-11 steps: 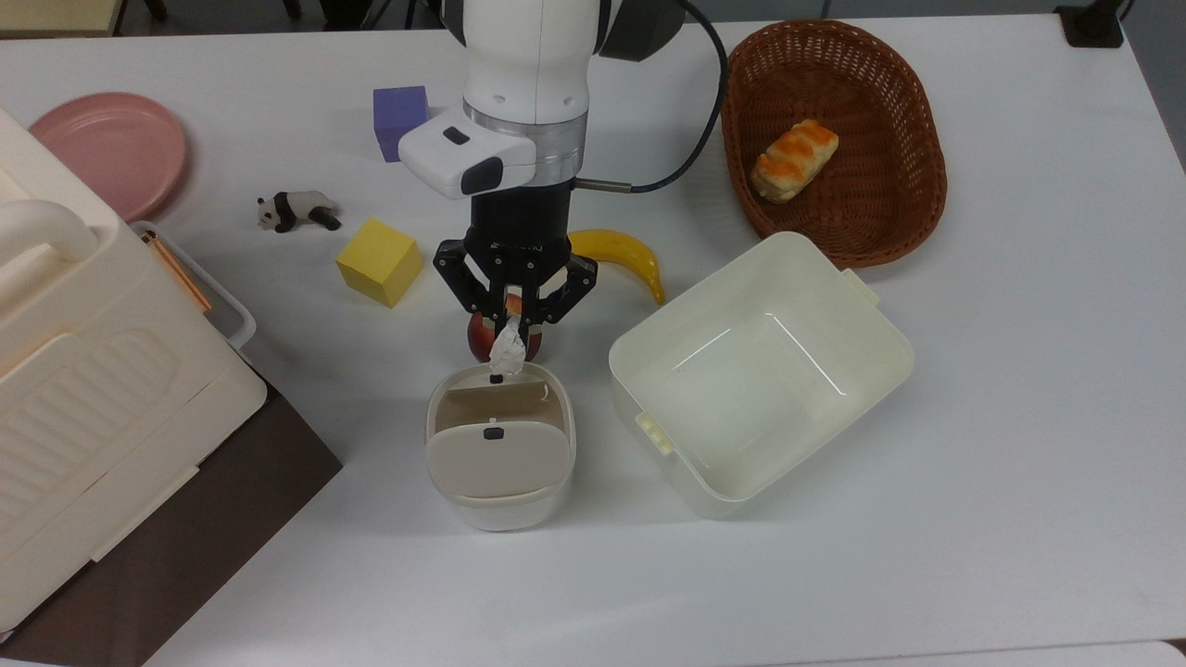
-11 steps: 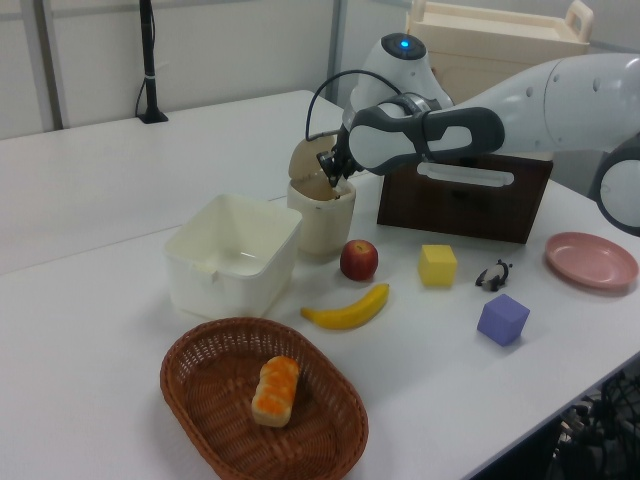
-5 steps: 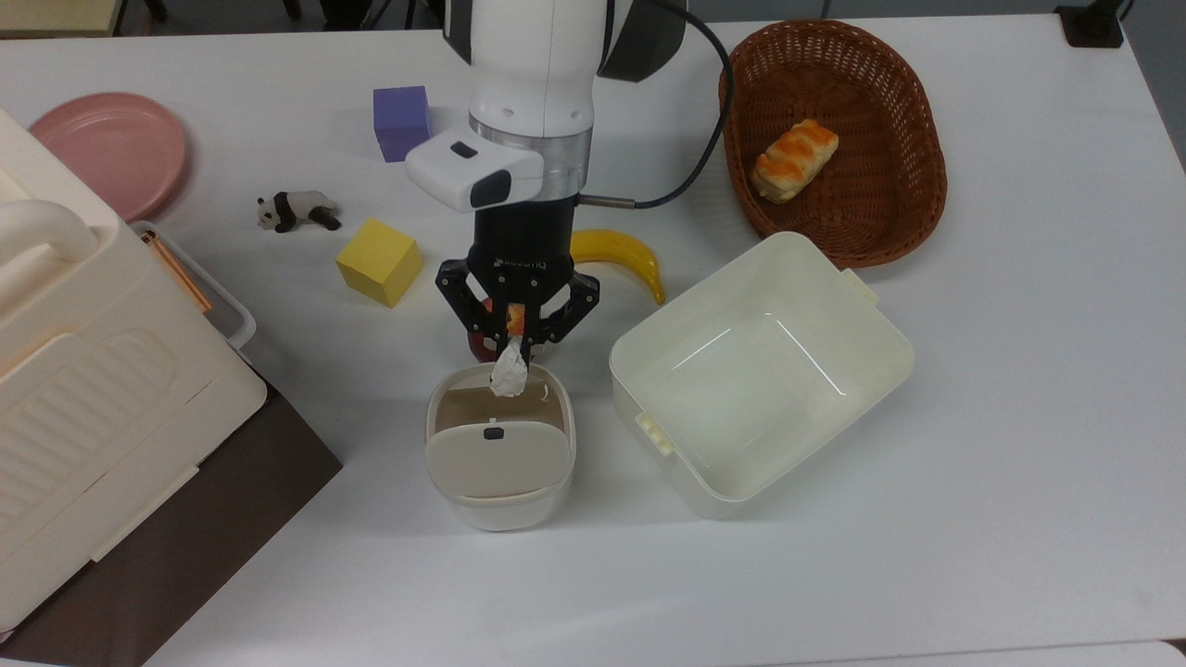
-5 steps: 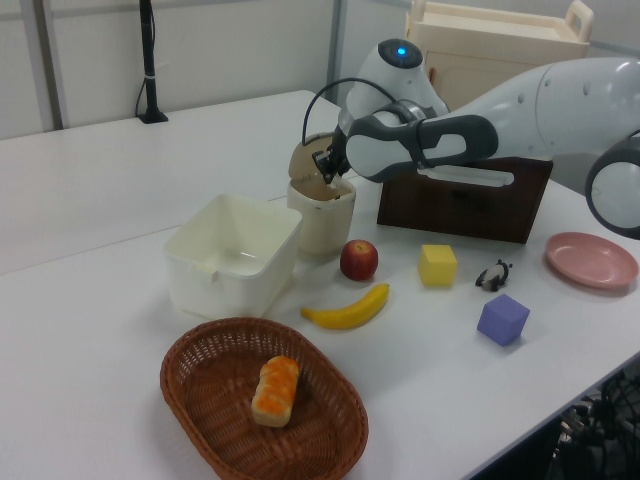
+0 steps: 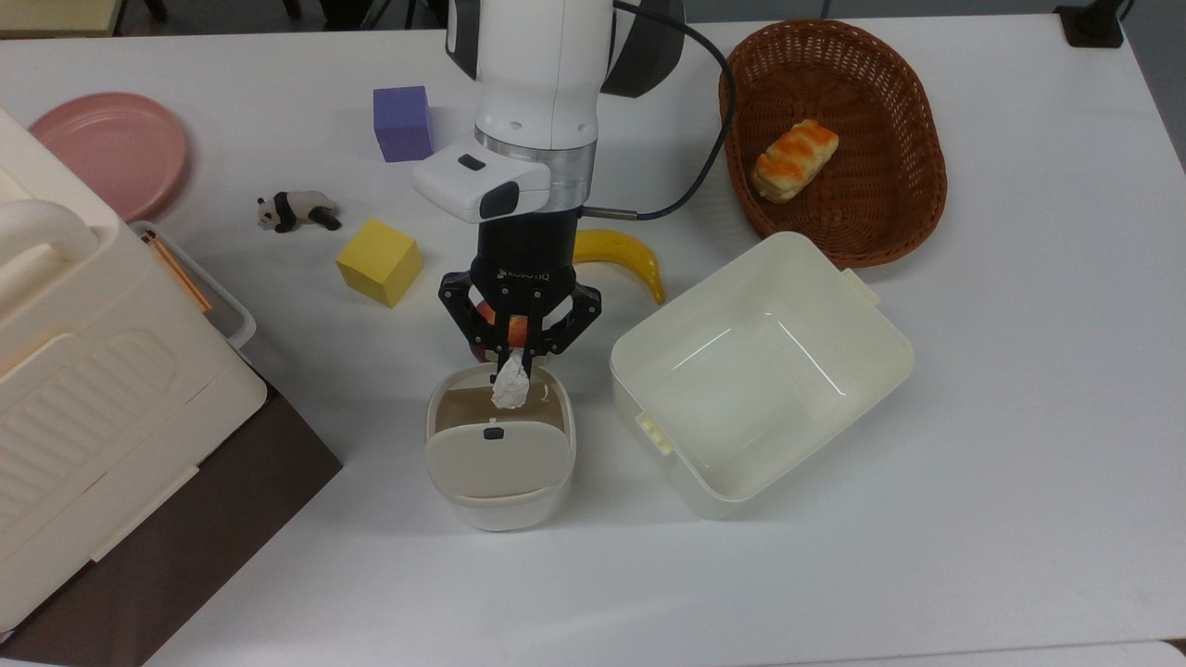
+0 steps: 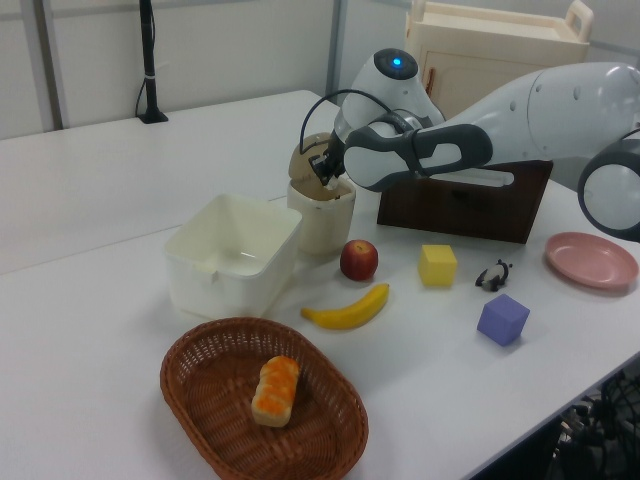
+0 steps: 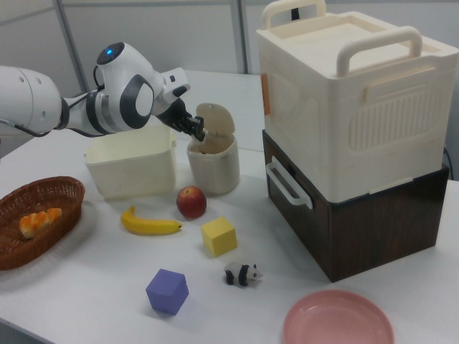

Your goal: Grab it up and put it in the trash

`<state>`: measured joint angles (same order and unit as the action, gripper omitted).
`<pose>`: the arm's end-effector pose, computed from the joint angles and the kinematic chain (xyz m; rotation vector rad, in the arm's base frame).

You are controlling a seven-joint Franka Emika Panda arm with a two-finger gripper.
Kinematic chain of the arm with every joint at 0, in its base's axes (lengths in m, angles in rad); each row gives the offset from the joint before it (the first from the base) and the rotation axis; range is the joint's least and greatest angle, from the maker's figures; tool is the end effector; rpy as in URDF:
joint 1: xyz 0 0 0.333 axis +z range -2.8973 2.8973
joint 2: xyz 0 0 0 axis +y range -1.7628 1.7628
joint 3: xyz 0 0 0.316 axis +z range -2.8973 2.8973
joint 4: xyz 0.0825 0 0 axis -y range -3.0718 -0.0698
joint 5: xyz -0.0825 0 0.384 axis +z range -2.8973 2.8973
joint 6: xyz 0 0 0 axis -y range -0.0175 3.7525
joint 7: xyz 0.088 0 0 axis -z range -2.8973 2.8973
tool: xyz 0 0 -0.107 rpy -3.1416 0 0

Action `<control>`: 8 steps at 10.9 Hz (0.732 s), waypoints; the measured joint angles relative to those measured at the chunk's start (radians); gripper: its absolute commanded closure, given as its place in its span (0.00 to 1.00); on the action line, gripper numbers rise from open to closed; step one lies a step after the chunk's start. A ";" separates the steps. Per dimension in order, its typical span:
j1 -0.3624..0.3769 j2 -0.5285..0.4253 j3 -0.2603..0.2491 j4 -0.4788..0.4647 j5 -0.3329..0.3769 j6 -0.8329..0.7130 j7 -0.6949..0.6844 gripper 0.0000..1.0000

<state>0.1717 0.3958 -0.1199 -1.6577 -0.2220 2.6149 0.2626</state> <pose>0.7054 0.0532 0.4448 2.8998 -0.0407 0.8723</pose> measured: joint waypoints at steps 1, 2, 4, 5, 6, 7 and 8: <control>0.000 0.004 0.000 0.000 -0.011 0.003 0.000 1.00; -0.001 0.011 0.000 0.001 -0.022 0.011 0.000 1.00; -0.004 0.029 0.000 0.011 -0.033 0.028 0.000 1.00; -0.005 0.037 0.000 0.019 -0.037 0.035 0.000 1.00; -0.006 0.045 0.000 0.025 -0.045 0.042 0.000 0.83; -0.006 0.047 0.000 0.026 -0.051 0.045 0.000 0.01; -0.006 0.047 0.000 0.027 -0.052 0.046 0.000 0.00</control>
<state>0.1654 0.4429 -0.1200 -1.6304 -0.2741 2.6610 0.2626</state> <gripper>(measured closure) 0.833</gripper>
